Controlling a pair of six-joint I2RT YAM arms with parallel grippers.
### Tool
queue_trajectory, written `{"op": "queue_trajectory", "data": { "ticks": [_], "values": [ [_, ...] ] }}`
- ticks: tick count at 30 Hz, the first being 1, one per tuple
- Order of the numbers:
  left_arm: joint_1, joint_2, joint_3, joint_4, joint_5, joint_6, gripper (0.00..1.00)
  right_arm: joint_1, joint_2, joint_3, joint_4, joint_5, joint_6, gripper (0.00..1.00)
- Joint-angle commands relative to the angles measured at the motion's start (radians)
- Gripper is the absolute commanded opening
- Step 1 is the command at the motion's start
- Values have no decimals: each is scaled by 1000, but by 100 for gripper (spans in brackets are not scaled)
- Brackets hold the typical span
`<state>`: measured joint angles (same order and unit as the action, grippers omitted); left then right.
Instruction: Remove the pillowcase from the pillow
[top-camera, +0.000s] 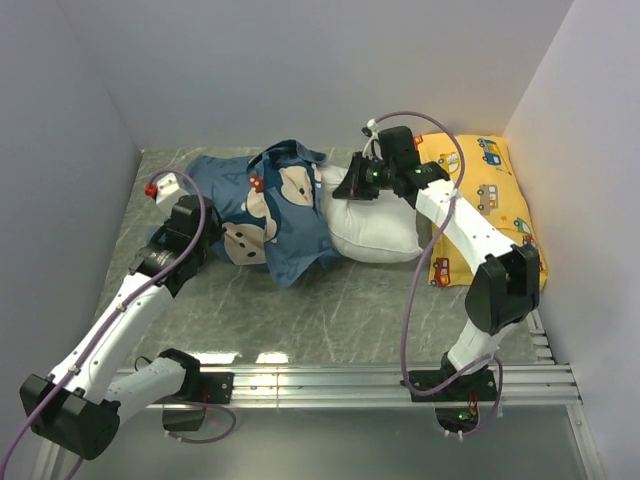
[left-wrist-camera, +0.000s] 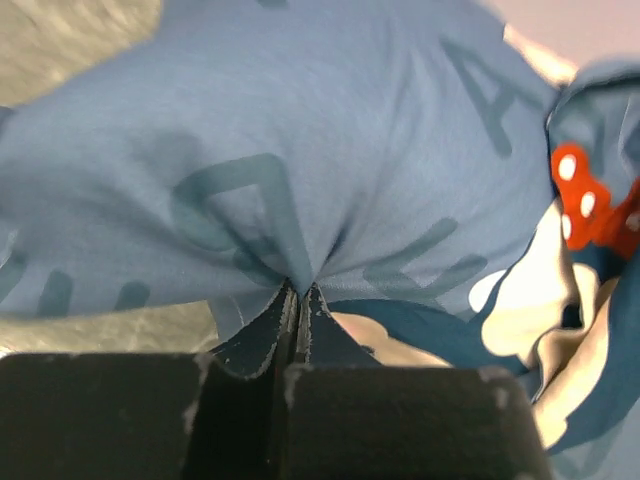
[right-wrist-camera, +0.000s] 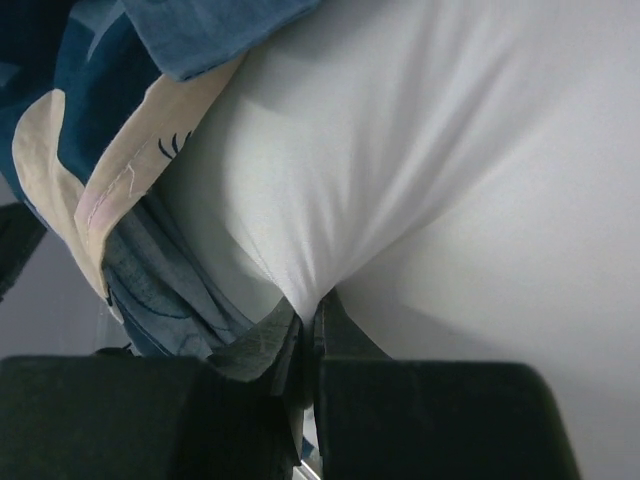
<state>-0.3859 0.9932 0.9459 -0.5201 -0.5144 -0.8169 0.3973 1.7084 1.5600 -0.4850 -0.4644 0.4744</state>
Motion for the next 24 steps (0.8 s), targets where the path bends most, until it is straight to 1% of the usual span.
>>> {"op": "queue_trajectory", "data": {
  "ticks": [1,3,4,6,7,8,9,10,11,12,13,14,16,17,18,22,24],
  "values": [
    [31,-25,111,-35,-157,59,0,-2,-121,5,10,26,-29,0],
    [65,-33,154,-57,-180,74,1,-5,-144,14,-9,35,-34,0],
    [123,-36,166,-70,-182,84,0,-9,-154,18,-15,36,-39,0],
    [212,-59,182,-67,-124,105,0,-21,-185,28,-33,43,-43,0],
    [316,-67,182,-48,-93,119,1,-43,-209,25,-35,33,-40,0],
    [364,-82,176,-37,-40,125,0,-52,-222,18,-30,24,-36,0],
    [411,-87,174,-29,-23,127,1,-63,-239,3,-26,15,-30,0],
    [483,-84,172,-20,-7,128,1,-75,-266,-6,-23,7,-22,0],
    [517,-67,175,-20,3,130,0,-93,-279,-15,-20,4,-19,0],
    [621,-35,182,-23,46,122,0,-122,-318,-55,-9,-14,-10,0],
    [622,-34,182,-23,74,122,0,-123,-319,-55,-9,-14,-10,0],
    [686,-27,182,-17,106,121,1,-133,-338,-67,-6,-17,-2,0],
    [726,-2,182,2,143,116,0,-147,-346,-98,11,-28,6,0],
    [732,4,183,12,186,123,0,-149,-342,-104,14,-33,6,0],
    [733,15,179,37,200,128,0,-147,-336,-110,16,-37,6,0],
    [733,82,189,35,206,137,0,-131,-314,-127,8,-34,-11,0],
    [733,114,183,40,278,140,0,-104,-305,-120,-10,-23,-42,0]
  ]
}}
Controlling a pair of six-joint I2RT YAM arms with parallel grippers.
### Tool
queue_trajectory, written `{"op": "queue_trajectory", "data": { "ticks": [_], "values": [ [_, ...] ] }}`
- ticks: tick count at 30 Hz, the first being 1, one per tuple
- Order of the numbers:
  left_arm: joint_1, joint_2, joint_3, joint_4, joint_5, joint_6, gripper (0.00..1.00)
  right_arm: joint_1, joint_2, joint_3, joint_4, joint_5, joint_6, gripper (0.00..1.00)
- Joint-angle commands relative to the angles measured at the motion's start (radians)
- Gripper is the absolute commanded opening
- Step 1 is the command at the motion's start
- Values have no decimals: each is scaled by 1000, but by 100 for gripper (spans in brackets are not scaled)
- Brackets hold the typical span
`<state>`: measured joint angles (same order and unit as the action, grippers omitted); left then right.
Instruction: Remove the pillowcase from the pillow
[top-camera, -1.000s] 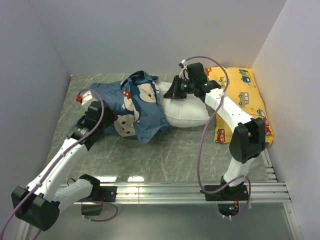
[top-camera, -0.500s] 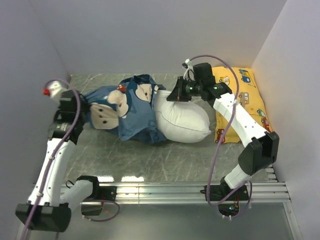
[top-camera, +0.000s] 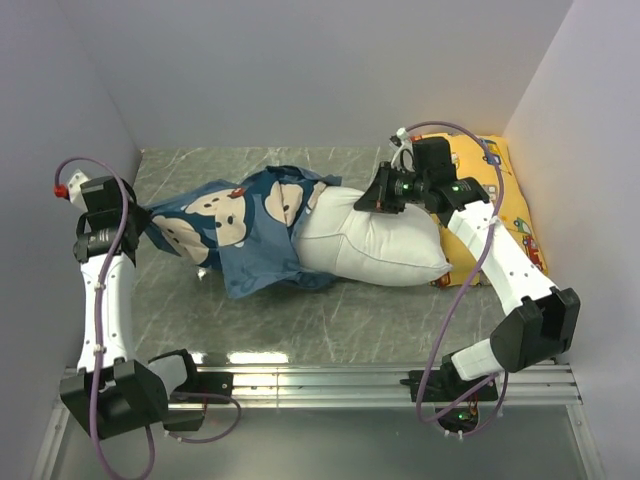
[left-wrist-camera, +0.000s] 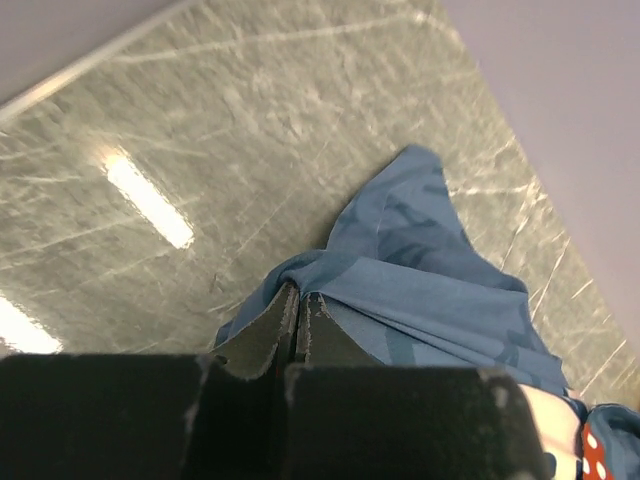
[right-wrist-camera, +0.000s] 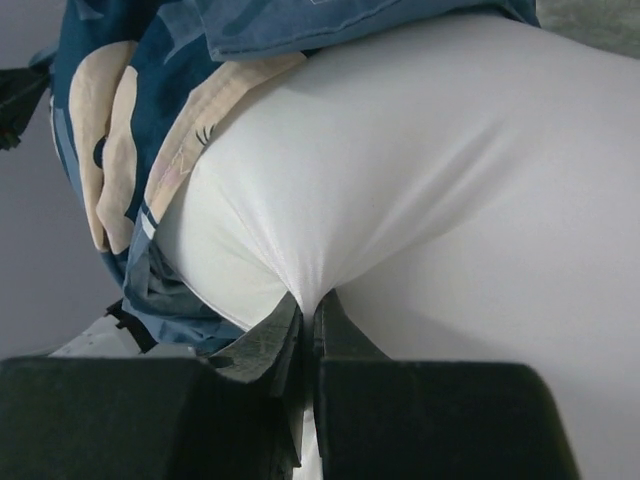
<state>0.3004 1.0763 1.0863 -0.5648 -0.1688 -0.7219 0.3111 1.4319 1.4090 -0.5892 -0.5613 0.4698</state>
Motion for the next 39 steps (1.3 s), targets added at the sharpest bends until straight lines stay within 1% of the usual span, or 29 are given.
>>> {"op": "queue_trajectory", "data": {
  "ticks": [1,2,4,5,6,8,9,10,11,12,14,15,17,18,19,21,22,24,25,28,30,33,35,38,39],
  "values": [
    [46,33,32,113,-34,47,1,18,-27,33,89,98,-43,0],
    [45,31,5,123,32,42,1,40,-18,33,86,112,-60,0],
    [39,16,-25,163,81,47,1,87,-13,22,75,174,-80,0],
    [36,11,-35,166,94,55,2,126,-7,12,75,198,-91,0],
    [34,4,-42,167,122,64,5,150,-7,-7,92,210,-94,0],
    [37,-1,-25,145,124,87,22,184,-30,-102,135,233,-83,0],
    [34,-9,-17,138,118,94,32,227,-39,-138,182,241,-79,0],
    [36,-15,-11,137,117,104,48,247,-48,-212,205,254,-73,0],
    [34,-21,9,131,115,117,56,273,-68,-249,228,279,-59,0],
    [32,-32,20,123,120,125,67,319,-79,-322,277,290,-54,0],
    [32,-44,53,114,129,147,76,373,-102,-392,322,334,-27,0],
    [29,-45,63,111,138,154,81,425,-106,-457,371,345,-17,0],
    [-4,-42,108,94,160,185,83,460,-122,-524,422,369,16,0],
    [-27,-30,125,70,150,197,84,477,-126,-588,477,380,30,0],
    [-81,-27,138,65,147,211,85,494,-133,-620,508,379,61,0],
    [-144,-3,162,56,161,239,86,508,-125,-695,580,382,85,0],
    [-220,11,173,39,160,248,86,520,-108,-715,588,385,104,0],
    [-306,60,195,22,172,272,88,523,-74,-755,643,385,122,0],
    [-402,74,196,14,172,279,88,526,-45,-766,657,376,136,0],
    [-516,117,163,54,170,265,91,540,7,-798,713,377,167,0],
    [-558,137,126,84,172,260,92,552,39,-805,739,379,173,0],
    [-618,194,126,106,172,259,93,562,97,-803,762,380,181,0],
    [-656,253,150,97,123,272,96,560,122,-805,773,382,184,0],
    [-698,335,182,82,54,294,97,560,140,-797,770,391,184,0],
    [-704,355,190,69,28,297,95,562,140,-795,767,394,181,0]
  ]
}}
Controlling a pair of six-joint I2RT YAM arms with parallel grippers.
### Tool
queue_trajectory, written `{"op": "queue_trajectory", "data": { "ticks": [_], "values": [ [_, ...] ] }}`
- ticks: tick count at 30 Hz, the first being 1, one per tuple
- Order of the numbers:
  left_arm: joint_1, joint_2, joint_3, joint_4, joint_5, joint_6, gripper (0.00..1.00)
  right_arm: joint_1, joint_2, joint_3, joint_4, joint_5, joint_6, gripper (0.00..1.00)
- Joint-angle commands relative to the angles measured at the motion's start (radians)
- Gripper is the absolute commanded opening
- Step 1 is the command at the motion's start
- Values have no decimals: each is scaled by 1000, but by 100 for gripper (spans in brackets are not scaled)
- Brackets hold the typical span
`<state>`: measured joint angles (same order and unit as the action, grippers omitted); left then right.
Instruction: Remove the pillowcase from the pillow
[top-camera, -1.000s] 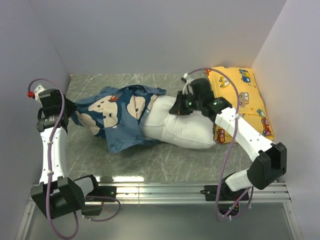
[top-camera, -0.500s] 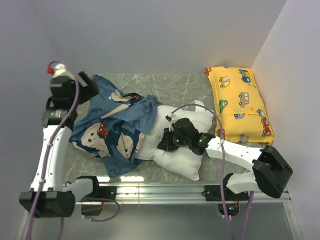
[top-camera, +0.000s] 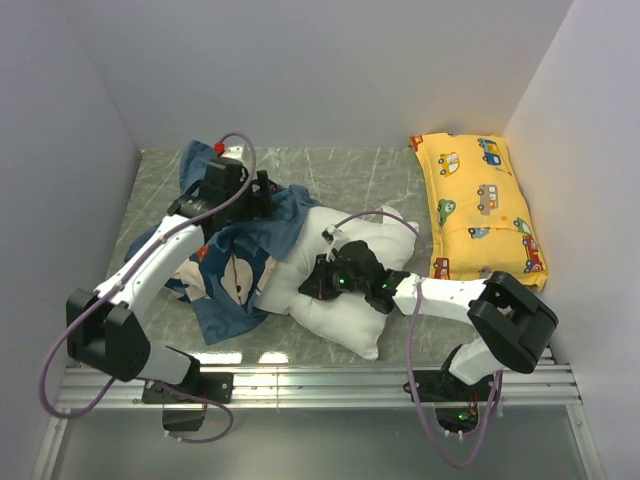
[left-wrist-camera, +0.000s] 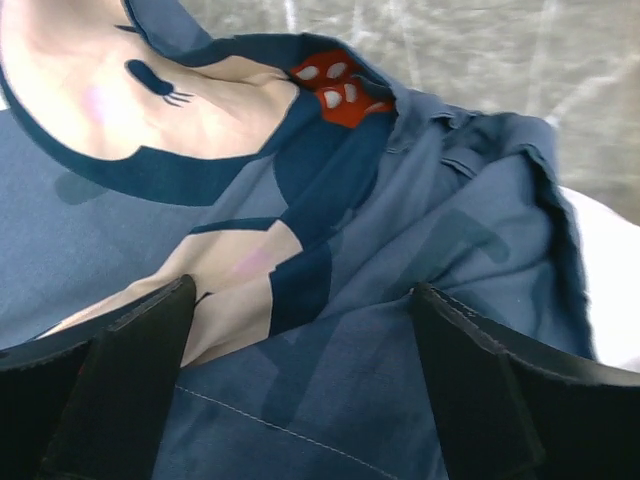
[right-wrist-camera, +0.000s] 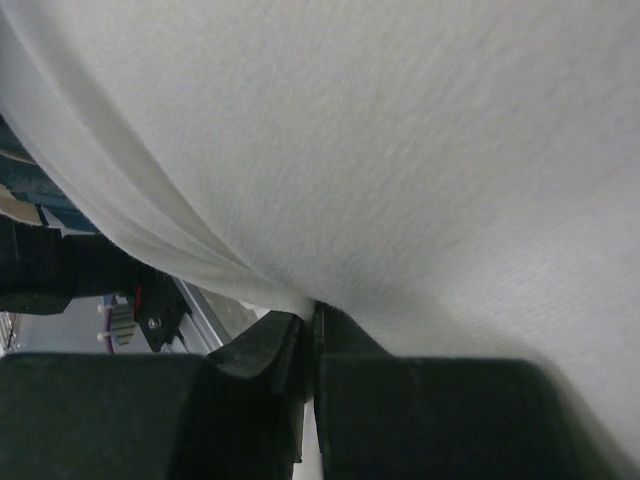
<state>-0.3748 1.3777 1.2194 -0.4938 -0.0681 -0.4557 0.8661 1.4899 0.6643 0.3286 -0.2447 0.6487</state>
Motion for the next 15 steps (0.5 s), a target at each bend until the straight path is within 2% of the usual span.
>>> {"op": "queue_trajectory", "data": {
  "ticks": [1,2,4,5,6,8,9,10,15],
  "values": [
    [-36,73,63,-8,-117,31,93,5,84,-51,-152,81,3,0],
    [-36,107,69,-14,-146,31,89,5,82,-51,-154,81,3,0],
    [-36,136,80,-44,-214,12,71,7,78,-51,-155,85,3,0],
    [-35,162,92,-51,-290,12,63,5,76,-52,-155,85,3,0],
    [-35,172,98,-55,-318,12,46,5,73,-54,-160,88,3,0],
    [-9,187,121,-61,-367,5,24,2,55,-58,-166,94,5,0],
    [6,188,127,-61,-366,-1,7,2,47,-64,-174,100,5,0],
    [55,188,135,-58,-358,-15,1,-4,27,-69,-178,108,6,0],
    [256,146,137,-19,-300,-49,0,-81,-52,-139,-171,85,12,0]
  ]
}}
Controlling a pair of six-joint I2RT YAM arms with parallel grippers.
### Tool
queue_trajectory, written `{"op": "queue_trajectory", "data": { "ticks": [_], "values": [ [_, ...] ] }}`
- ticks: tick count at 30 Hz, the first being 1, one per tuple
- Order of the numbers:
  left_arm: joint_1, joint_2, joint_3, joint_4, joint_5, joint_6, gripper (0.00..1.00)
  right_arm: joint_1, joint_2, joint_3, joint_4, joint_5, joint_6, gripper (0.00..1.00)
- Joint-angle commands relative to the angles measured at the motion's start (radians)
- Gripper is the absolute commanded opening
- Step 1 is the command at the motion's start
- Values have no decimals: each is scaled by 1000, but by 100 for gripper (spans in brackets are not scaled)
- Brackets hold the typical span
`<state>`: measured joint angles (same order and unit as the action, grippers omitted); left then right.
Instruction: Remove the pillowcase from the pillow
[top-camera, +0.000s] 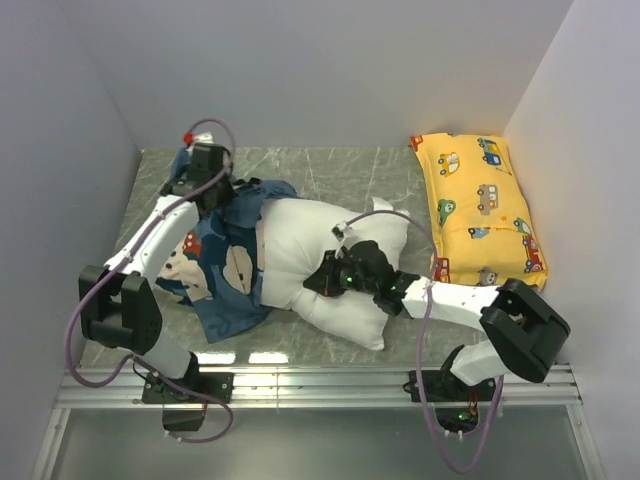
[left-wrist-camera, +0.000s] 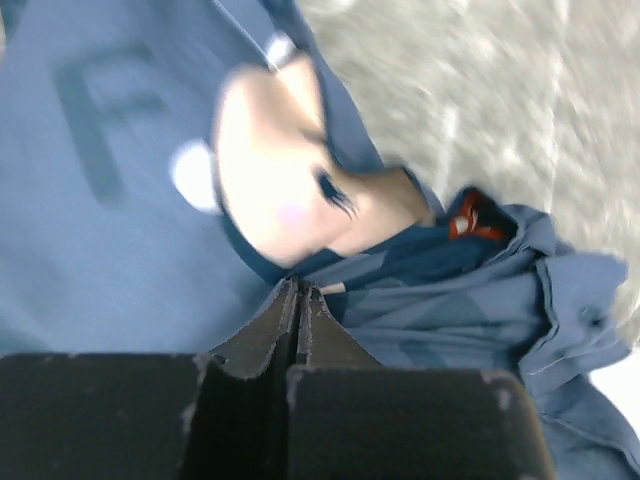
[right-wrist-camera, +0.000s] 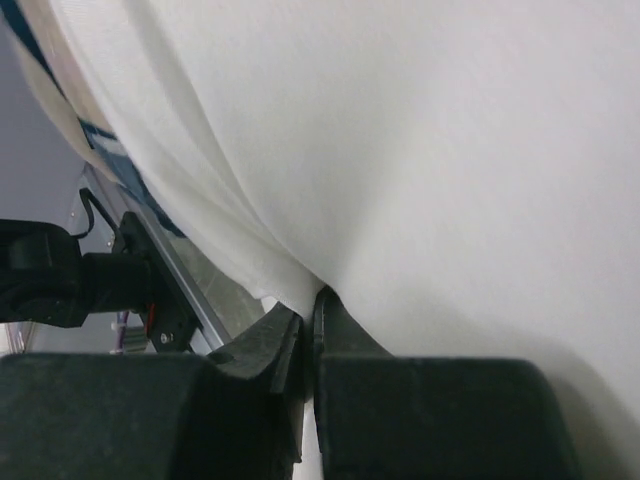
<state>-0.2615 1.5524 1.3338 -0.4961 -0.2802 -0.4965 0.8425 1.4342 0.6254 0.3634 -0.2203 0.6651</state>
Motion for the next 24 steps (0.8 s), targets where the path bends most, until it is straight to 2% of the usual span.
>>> {"op": "queue_trajectory", "data": {
  "ticks": [1,4,9,13,17,18,20,21,24],
  "values": [
    [221,-38,13,-7,-73,-16,0,-75,-29,-116,-199,50,-2,0],
    [350,-72,-10,19,-54,-36,0,-129,-87,-156,-199,32,-2,0],
    [433,-100,-25,48,-1,-48,0,-175,-161,-185,-204,6,10,0],
    [410,-100,-16,63,117,-39,0,-175,-192,-138,-251,7,-2,0],
    [285,-98,-1,56,58,-13,0,-149,-225,23,-406,76,-48,0],
    [268,-95,8,48,52,-8,0,-143,-236,54,-437,94,-77,3],
    [214,-86,18,34,46,-13,0,-105,-254,124,-515,177,-100,25],
    [199,-86,16,36,50,-22,0,-92,-280,140,-536,209,-117,43],
    [182,-92,2,47,68,-34,0,-17,-345,169,-601,352,-145,66]
  ]
}}
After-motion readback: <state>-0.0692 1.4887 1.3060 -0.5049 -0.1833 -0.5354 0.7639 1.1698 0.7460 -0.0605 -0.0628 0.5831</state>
